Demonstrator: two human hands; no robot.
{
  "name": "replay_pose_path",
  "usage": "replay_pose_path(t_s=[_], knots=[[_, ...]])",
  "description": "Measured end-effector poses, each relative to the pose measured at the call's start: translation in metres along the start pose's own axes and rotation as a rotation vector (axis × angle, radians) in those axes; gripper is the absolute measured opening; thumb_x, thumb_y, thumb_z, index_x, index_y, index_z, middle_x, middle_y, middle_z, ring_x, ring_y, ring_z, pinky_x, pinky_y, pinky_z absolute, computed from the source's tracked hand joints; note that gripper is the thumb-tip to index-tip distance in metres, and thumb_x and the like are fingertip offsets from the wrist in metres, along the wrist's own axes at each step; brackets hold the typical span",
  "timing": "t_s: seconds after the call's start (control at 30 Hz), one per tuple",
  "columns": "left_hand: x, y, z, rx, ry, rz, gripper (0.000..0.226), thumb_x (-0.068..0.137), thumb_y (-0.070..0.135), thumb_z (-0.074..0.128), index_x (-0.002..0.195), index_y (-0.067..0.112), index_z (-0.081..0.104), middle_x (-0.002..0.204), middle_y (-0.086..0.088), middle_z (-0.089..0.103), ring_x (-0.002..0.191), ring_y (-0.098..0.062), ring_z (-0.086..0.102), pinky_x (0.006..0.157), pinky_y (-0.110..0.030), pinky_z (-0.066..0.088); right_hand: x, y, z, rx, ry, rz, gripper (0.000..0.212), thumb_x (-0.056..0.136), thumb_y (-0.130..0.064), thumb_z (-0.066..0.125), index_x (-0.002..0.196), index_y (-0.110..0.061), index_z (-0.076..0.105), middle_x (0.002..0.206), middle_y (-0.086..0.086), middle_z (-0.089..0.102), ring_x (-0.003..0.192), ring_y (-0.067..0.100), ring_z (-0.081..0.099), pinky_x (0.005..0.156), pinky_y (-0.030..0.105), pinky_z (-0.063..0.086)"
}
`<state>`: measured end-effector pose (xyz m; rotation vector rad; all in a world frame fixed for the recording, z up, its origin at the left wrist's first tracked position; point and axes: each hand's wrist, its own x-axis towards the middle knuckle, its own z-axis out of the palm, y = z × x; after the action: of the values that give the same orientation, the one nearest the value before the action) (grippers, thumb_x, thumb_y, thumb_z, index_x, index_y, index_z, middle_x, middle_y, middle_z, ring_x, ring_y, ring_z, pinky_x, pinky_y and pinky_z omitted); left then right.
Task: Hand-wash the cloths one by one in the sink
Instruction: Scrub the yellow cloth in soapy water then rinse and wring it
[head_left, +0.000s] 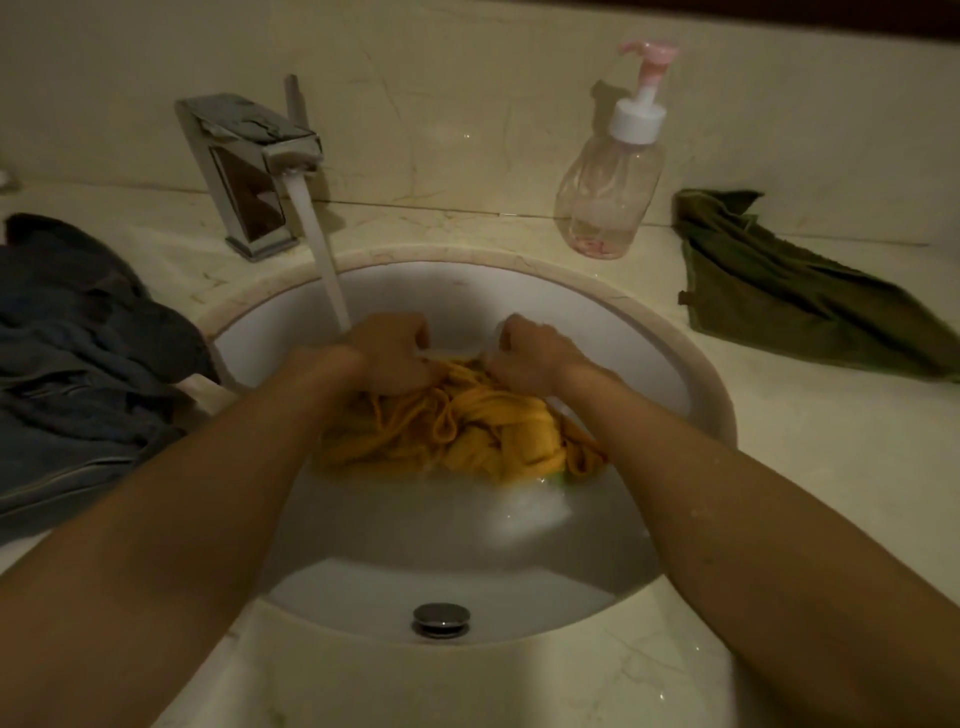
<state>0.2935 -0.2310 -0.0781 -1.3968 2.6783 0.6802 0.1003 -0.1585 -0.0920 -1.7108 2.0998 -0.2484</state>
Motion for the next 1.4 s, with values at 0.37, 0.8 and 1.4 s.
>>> replay_pose_path(t_s=[0.37, 0.8, 1.4], knots=[[0.005, -0.005, 0.017, 0.487, -0.311, -0.083, 0.104, 0.064, 0.062, 0.083, 0.15, 0.029, 0.035, 0.154, -0.007, 0.03, 0.139, -0.033, 0.039, 0.106, -0.04, 0.044, 0.0, -0.003, 0.014, -0.539, -0.356, -0.082, 0.089, 0.087, -0.048, 0.07, 0.161, -0.031, 0.025, 0.161, 0.0, 0.022, 0.142, 0.029, 0.039, 0.095, 0.042, 0.047], [0.005, 0.003, 0.006, 0.012, -0.066, -0.069, 0.022, 0.097, 0.017, 0.045, 0.08, 0.013, 0.058, 0.109, -0.014, 0.064, 0.09, -0.025, 0.057, 0.083, -0.038, 0.045, -0.01, -0.018, -0.008, 0.159, -0.264, 0.035, 0.022, 0.099, -0.012, 0.052, 0.116, -0.008, 0.065, 0.093, 0.005, 0.061, 0.084, 0.02, 0.055, 0.07, 0.025, 0.048], [0.006, 0.005, 0.015, 0.44, -0.229, 0.046, 0.032, 0.077, 0.042, 0.075, 0.098, 0.02, 0.067, 0.101, -0.003, 0.067, 0.102, -0.027, 0.066, 0.087, -0.035, 0.053, -0.007, -0.02, 0.016, -0.402, -0.173, 0.012, 0.045, 0.09, -0.029, 0.068, 0.133, -0.021, 0.056, 0.127, 0.005, 0.055, 0.128, 0.033, 0.053, 0.107, 0.058, 0.04]])
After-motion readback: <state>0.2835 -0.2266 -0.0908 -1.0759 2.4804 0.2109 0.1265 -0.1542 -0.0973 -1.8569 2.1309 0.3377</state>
